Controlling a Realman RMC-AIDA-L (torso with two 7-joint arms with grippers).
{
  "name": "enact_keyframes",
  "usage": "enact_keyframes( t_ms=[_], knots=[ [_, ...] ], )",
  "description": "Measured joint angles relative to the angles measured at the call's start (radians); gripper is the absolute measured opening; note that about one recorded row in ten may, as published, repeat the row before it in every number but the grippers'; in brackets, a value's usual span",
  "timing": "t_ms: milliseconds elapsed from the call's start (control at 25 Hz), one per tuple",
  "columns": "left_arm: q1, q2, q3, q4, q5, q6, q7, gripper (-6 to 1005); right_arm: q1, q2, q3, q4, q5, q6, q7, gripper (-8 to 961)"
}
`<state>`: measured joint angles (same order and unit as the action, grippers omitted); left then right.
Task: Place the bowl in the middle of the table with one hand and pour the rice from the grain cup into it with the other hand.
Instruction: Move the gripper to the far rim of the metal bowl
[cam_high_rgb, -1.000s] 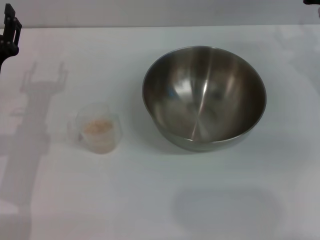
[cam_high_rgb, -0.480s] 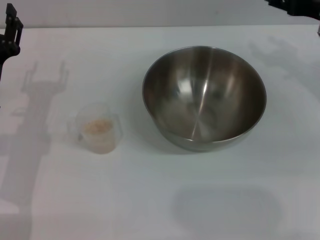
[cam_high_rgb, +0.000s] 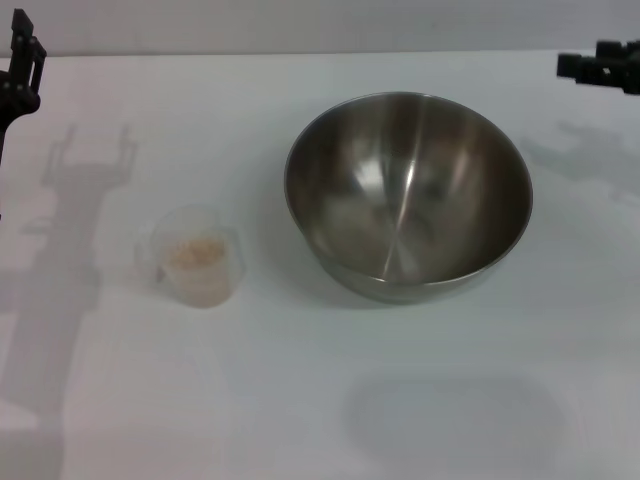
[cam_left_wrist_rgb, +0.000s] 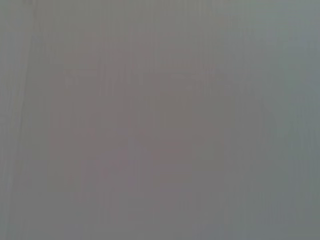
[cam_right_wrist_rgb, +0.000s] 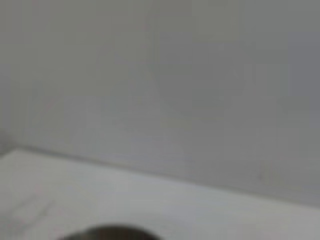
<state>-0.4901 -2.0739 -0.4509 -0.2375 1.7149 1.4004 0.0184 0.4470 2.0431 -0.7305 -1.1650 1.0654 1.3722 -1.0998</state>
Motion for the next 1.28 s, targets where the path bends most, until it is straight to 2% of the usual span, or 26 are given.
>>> enact_keyframes(
  t_ms=[160,480,560,680,1000,1080,1280],
  knots=[
    [0.003,0.000,0.000,-0.003,0.000,0.000,-0.003,689,0.063,-0.031,0.047,-0.002,-0.128,0.108,0.073,713],
    [-0.001,0.000,0.000,-0.006,0.000,0.007,-0.003,688,0.144,-0.065,0.053,0.003,-0.217,0.164,0.140,714],
    [-0.002,0.000,0.000,-0.007,0.000,0.007,-0.003,688,0.155,-0.067,0.051,0.005,-0.228,0.164,0.149,714],
    [-0.005,0.000,0.000,-0.006,0.000,0.008,-0.003,688,0.210,-0.082,0.044,0.040,-0.293,0.163,0.225,714],
    [-0.007,0.000,-0.004,-0.007,0.000,0.021,-0.003,688,0.283,-0.090,-0.016,0.101,-0.336,0.164,0.274,714],
    [-0.007,0.000,-0.003,-0.008,0.000,0.035,-0.003,688,0.313,-0.089,-0.052,0.115,-0.392,0.156,0.306,714],
    [-0.004,0.000,-0.001,-0.011,0.000,0.039,-0.003,688,0.370,-0.085,-0.067,0.169,-0.483,0.145,0.339,714]
  ],
)
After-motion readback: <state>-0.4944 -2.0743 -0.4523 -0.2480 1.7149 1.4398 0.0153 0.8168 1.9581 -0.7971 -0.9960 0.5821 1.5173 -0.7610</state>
